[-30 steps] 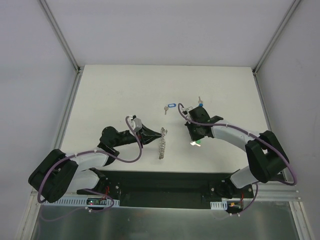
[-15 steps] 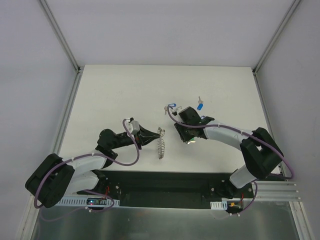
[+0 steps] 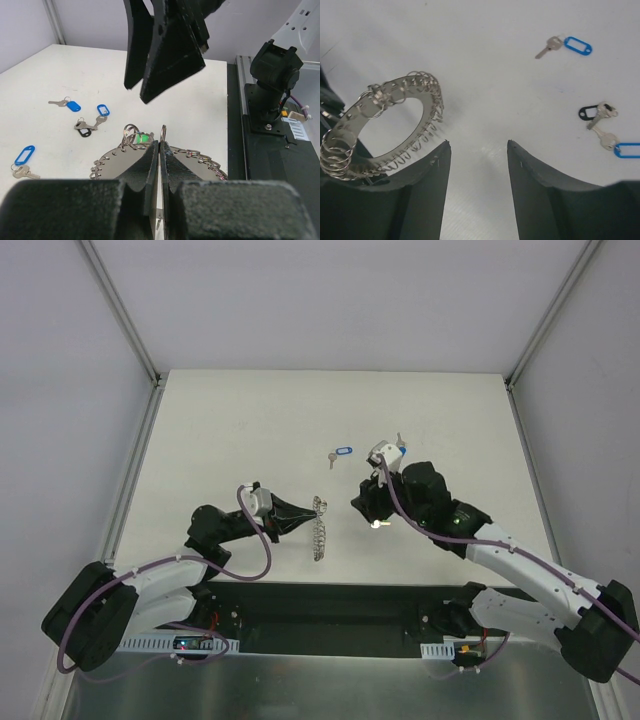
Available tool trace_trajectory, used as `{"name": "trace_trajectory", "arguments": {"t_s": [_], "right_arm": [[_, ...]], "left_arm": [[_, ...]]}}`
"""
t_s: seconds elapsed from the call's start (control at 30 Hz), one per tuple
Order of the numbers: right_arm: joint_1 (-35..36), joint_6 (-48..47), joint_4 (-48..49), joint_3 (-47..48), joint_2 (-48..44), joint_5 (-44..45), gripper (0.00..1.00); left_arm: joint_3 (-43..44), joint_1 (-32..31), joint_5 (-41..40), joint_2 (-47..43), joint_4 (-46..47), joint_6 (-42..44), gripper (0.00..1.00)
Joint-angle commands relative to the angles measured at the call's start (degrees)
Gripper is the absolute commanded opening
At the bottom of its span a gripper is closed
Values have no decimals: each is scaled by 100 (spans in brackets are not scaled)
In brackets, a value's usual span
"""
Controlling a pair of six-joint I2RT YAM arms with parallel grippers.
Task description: Put the keys on the keyring
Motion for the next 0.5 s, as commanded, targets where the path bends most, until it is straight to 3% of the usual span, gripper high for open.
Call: {"name": "trace_trajectory", "arguments": {"t_s": [0.0, 0.13, 0.47], "right_arm": [[213, -125, 808, -393, -120, -1010, 50], [494, -230, 1309, -499, -173, -1625, 45], [960, -442, 1802, -244, 205, -1952, 41]], "left_arm": [[-44, 53, 147, -215, 321, 91, 0], [-106, 53, 217, -295, 286, 47, 0], [-185, 53, 191, -312, 452, -76, 0]]}}
